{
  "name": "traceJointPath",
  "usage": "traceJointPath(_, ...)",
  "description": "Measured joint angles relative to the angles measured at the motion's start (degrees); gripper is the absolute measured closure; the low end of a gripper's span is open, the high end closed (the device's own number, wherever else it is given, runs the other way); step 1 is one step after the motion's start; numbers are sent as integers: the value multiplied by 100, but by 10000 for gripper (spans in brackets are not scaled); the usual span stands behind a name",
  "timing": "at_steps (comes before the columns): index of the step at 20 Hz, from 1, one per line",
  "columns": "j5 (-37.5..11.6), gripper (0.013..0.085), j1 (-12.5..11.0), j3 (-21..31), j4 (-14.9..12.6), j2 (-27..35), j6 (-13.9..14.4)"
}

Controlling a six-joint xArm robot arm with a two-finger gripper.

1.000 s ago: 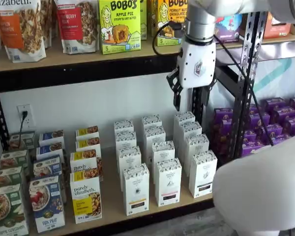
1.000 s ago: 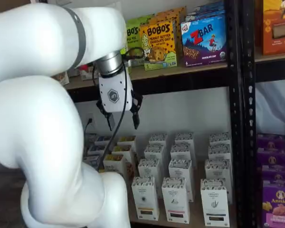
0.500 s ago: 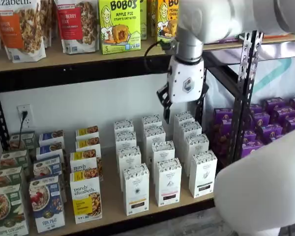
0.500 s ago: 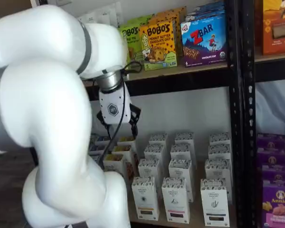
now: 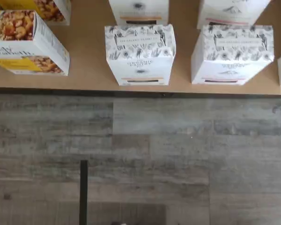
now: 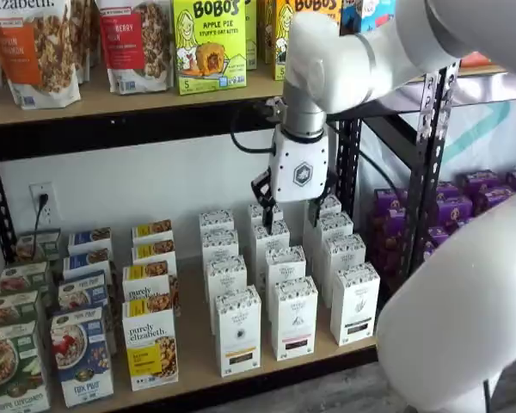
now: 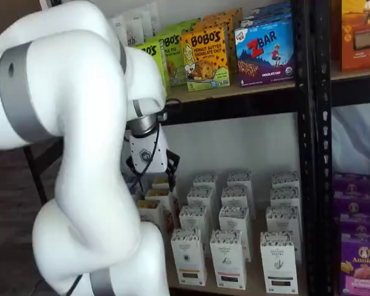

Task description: Pick up the white box with a yellow strip in the middle, on the bottom shelf, the fourth box from the left

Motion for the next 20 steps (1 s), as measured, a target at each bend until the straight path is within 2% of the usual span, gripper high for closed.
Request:
traceJointPath(10, -976, 130, 70, -250, 181, 1253, -73)
traceJointPath(20, -1765, 130, 185, -296, 419, 2182, -177)
